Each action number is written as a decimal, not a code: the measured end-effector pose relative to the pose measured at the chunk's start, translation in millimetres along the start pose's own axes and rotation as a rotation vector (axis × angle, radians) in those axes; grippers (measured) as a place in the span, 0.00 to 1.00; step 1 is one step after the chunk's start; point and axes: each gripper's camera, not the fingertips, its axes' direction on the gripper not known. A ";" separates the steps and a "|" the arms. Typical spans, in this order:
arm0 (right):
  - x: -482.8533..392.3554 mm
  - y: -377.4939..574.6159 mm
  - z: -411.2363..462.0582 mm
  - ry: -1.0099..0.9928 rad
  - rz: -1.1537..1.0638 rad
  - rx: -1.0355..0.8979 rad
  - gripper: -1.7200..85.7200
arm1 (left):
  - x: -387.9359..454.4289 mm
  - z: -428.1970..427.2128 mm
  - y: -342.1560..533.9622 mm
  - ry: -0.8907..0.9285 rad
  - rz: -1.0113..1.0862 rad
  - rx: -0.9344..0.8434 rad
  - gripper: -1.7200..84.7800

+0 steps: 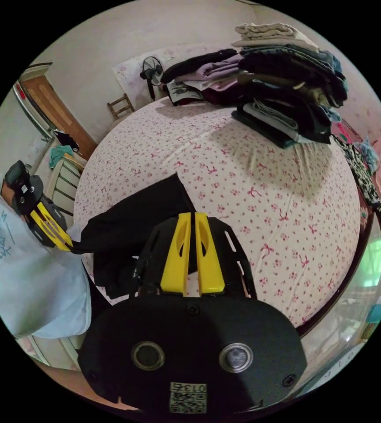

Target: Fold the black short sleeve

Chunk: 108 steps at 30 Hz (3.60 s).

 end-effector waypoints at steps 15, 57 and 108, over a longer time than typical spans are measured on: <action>38.9 62.5 7.0 0.033 0.043 -0.048 0.07 | 43.1 79.0 -29.2 -0.039 0.007 -0.102 0.05; -37.9 197.2 -77.0 0.079 0.170 0.073 0.07 | 13.8 17.8 77.6 -0.244 -0.381 0.086 0.13; 101.5 145.8 -209.0 0.336 0.307 0.022 0.05 | -66.4 23.7 -151.7 -0.125 -0.144 0.088 0.05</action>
